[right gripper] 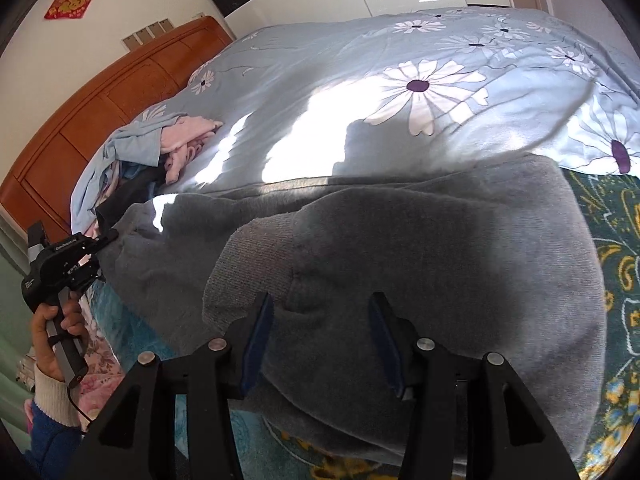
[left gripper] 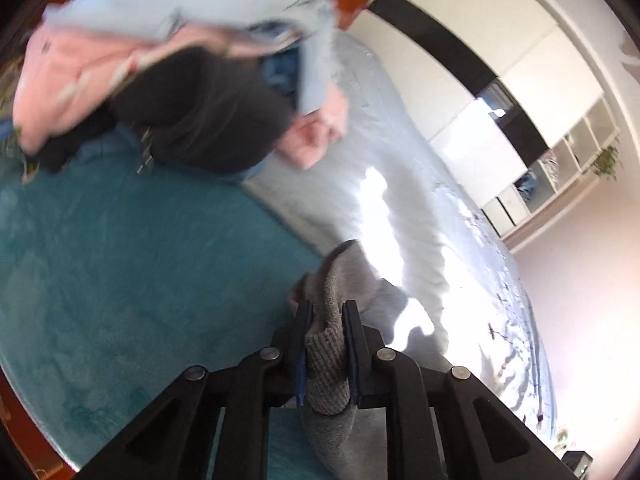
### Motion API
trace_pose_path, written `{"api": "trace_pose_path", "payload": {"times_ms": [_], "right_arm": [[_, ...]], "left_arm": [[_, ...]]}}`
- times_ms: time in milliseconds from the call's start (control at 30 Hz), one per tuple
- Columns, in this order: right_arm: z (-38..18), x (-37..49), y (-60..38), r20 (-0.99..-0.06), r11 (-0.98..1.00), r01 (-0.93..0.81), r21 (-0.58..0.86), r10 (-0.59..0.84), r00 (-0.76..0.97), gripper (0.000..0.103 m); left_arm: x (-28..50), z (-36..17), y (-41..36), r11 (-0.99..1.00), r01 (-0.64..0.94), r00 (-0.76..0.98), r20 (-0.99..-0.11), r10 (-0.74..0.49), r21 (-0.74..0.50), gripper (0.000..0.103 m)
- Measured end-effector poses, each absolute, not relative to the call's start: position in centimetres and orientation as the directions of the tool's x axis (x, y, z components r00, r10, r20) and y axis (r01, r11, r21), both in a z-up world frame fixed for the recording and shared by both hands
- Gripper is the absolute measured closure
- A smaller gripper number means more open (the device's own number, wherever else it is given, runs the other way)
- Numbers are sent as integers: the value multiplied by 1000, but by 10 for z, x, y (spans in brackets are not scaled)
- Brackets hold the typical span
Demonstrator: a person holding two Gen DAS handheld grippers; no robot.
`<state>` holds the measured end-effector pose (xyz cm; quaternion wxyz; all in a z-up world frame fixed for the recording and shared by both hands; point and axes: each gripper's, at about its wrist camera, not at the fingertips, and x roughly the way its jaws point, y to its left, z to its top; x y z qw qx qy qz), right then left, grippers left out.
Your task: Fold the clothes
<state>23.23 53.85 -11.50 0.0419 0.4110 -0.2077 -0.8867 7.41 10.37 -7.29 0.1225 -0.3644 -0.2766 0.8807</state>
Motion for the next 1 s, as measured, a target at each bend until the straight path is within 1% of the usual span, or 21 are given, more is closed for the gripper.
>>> {"api": "trace_pose_path", "payload": {"times_ms": [100, 167, 267, 333, 367, 400, 467, 533, 567, 633, 700, 767, 833, 933, 1000], "right_arm": [[-107, 249, 561, -687, -902, -121, 414, -222, -692, 52], [-103, 259, 575, -672, -897, -136, 421, -208, -710, 52], [-100, 274, 594, -656, -887, -158, 434, -191, -730, 52], [-98, 282, 606, -649, -882, -167, 441, -185, -738, 52], [-97, 286, 611, -645, -879, -172, 445, -181, -743, 52], [-97, 290, 617, -642, -877, -179, 446, -174, -747, 52], [-97, 299, 629, -641, -868, -209, 451, -152, -753, 52], [-99, 308, 640, -642, -854, -241, 462, -134, -755, 52], [-100, 313, 644, -643, -851, -249, 463, -129, -755, 52], [-101, 321, 650, -646, -845, -265, 464, -119, -754, 52], [-101, 325, 652, -649, -850, -260, 459, -120, -752, 52], [-100, 324, 650, -643, -852, -241, 465, -138, -753, 52], [-98, 315, 642, -621, -853, -187, 487, -188, -761, 52], [-99, 292, 618, -578, -834, -68, 548, -319, -751, 52], [-104, 273, 606, -552, -802, -12, 597, -400, -732, 52]], "left_arm": [[91, -29, 143, -844, -122, -728, -531, 434, -523, 88], [103, -1, 178, -843, -218, -736, -484, 473, -492, 88], [128, 38, 235, -812, -383, -715, -415, 563, -440, 89], [139, 56, 279, -763, -492, -668, -380, 640, -420, 90], [145, 62, 303, -725, -547, -630, -365, 685, -418, 95], [153, 66, 325, -689, -599, -592, -355, 724, -408, 97], [173, 64, 369, -647, -681, -528, -381, 759, -344, 97], [187, 48, 411, -619, -732, -473, -443, 762, -284, 97], [190, 37, 422, -611, -738, -443, -476, 760, -287, 97], [199, 18, 428, -598, -724, -386, -515, 765, -345, 97], [207, 8, 419, -614, -691, -375, -536, 756, -383, 97], [200, 3, 402, -646, -652, -405, -538, 739, -397, 96], [187, -3, 380, -689, -607, -452, -541, 709, -396, 96], [166, -20, 347, -774, -506, -519, -582, 626, -380, 96], [156, -37, 333, -801, -455, -514, -620, 593, -389, 95]]}}
